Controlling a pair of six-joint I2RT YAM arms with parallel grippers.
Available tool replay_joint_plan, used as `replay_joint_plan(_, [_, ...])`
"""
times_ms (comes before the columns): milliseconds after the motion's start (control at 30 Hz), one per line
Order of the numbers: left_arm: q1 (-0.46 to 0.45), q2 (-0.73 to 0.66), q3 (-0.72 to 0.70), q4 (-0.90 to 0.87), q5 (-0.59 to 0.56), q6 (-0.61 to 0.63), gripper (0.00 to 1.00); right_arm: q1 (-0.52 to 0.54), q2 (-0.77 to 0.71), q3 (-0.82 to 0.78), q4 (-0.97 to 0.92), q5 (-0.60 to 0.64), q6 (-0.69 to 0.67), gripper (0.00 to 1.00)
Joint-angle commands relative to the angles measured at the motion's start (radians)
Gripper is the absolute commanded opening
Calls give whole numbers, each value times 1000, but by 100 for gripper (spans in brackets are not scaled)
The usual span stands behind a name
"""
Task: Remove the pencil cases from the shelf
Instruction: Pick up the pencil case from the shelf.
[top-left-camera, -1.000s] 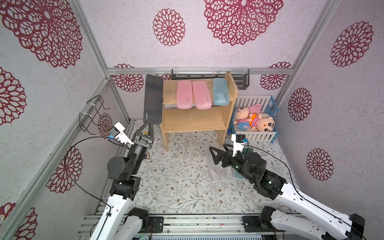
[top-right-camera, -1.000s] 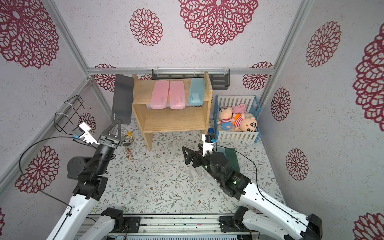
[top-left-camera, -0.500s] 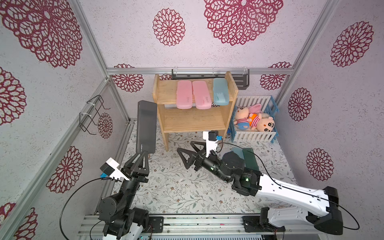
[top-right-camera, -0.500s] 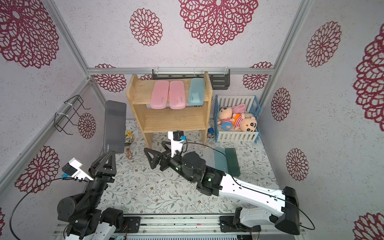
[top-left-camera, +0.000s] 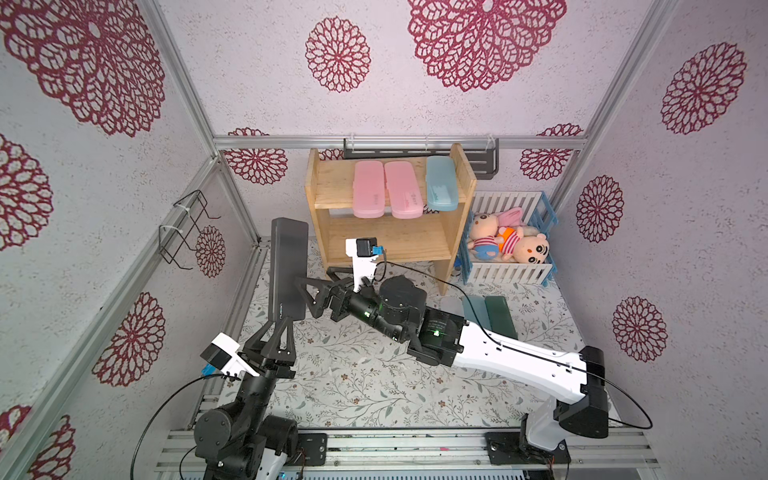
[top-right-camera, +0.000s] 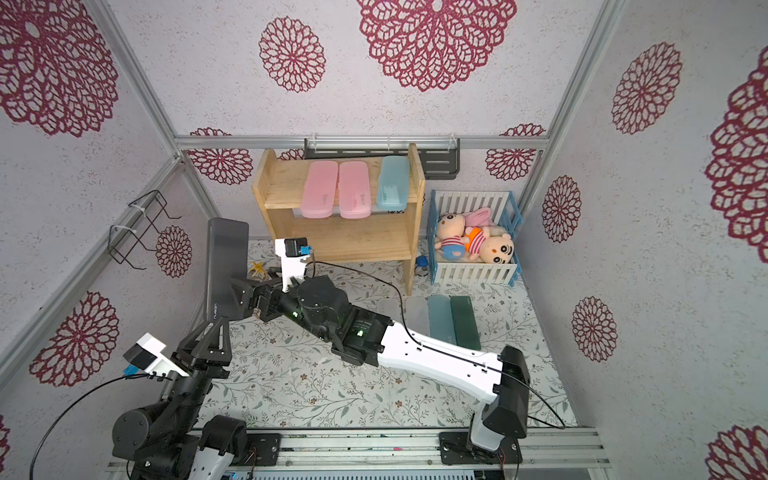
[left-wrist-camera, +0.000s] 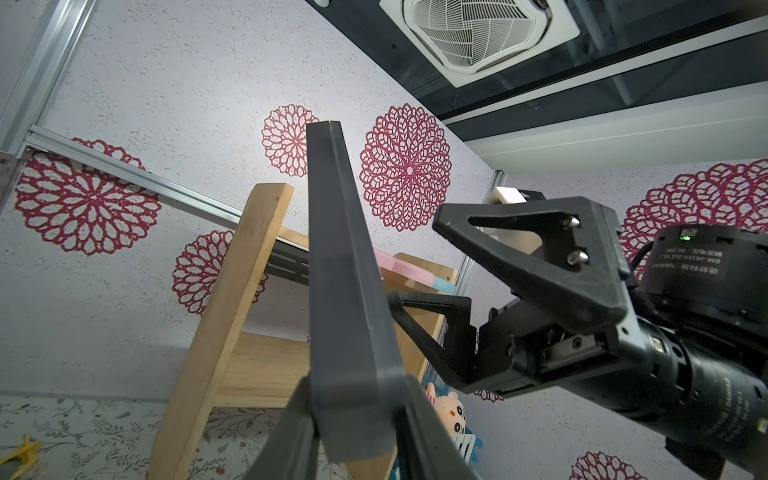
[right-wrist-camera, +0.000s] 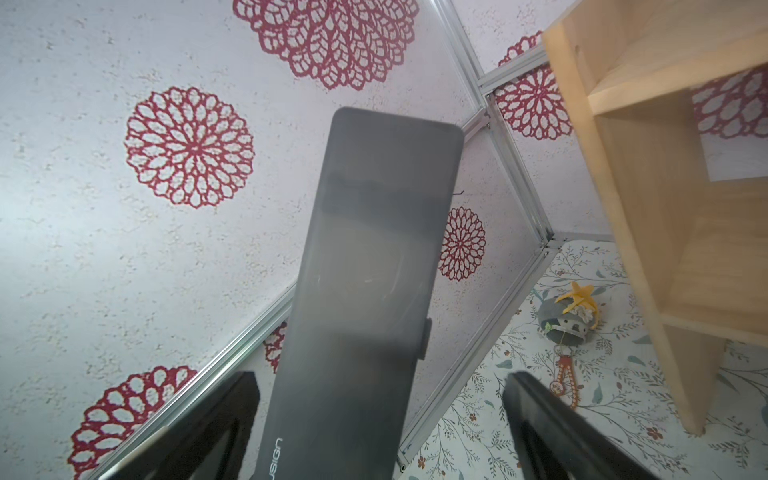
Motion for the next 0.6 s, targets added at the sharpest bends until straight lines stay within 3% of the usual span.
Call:
replay_joint_plan(0, [3,-10,28,-8,3,39,0,9,29,89,-51,-26,18,99])
replay_joint_plan(367, [4,-11,49,-36,17,56,0,9,234,383,-255,-78,14,99])
replay_joint_plan(567, [4,-11,59,-52,10,67,0,16,249,411,-280,-36,14,94])
